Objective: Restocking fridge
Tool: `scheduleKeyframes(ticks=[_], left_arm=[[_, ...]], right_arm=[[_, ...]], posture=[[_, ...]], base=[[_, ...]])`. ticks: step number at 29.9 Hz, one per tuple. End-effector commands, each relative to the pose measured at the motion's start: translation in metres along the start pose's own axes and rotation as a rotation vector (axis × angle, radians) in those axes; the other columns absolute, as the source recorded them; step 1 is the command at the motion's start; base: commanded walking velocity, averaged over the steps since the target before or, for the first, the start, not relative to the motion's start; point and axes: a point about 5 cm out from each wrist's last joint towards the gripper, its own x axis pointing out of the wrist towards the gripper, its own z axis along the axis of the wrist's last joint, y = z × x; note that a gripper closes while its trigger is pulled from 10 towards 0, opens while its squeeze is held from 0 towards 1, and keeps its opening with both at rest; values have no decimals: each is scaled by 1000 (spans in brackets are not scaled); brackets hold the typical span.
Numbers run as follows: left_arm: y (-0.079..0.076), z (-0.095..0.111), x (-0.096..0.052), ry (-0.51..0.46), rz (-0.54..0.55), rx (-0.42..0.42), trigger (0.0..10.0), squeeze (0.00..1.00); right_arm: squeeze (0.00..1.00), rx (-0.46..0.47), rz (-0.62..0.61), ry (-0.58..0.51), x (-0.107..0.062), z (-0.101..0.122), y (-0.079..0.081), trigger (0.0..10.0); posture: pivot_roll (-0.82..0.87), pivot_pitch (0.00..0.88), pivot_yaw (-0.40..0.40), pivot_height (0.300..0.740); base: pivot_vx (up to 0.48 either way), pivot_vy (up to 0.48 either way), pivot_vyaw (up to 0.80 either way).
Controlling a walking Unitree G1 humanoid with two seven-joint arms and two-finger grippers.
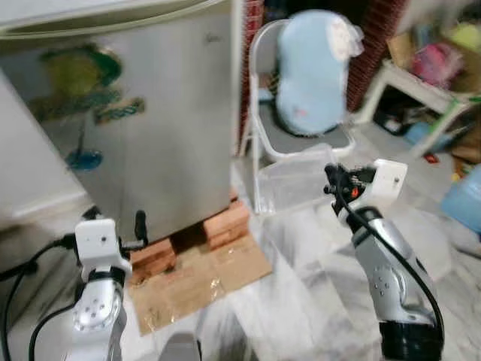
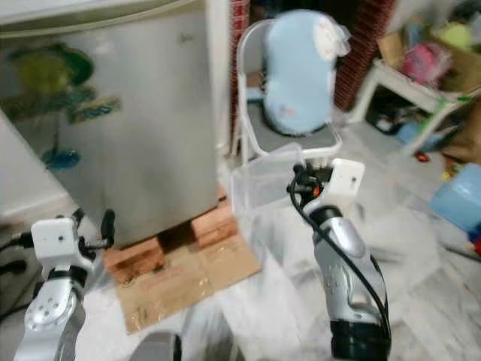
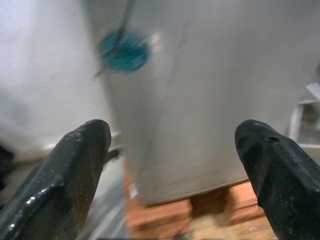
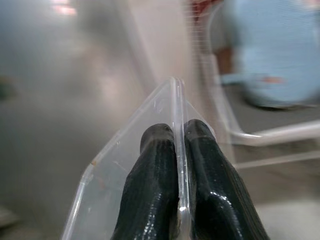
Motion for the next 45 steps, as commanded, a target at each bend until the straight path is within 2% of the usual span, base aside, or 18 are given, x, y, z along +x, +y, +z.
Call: scheduleKeyframes(ticks=[1,33,40,45], left_arm=[[-5,0,0,5,-25,-7,10000,0],[-3,7,12,-45,-54,5,10000,0],[-4,11,12,-76,-98,7,10000,0],[-6,13,13,-90,-115,1,10000,0]], right_arm=[[0,-8,-38,-6,-3,4,-11,10000],[0,0,-48,-25,1,5,-12,10000],[0,-6,-44,-34,4,7,-11,10000],[0,-8,-42,-37,5,7,-11,10000]], posture=[[86,83,-78,740],[82,71,-74,740],[80,66,-75,740],[79,62,-74,740]], base=[[0,262,0],[0,466,0],[0,0,0],[430,0,0]])
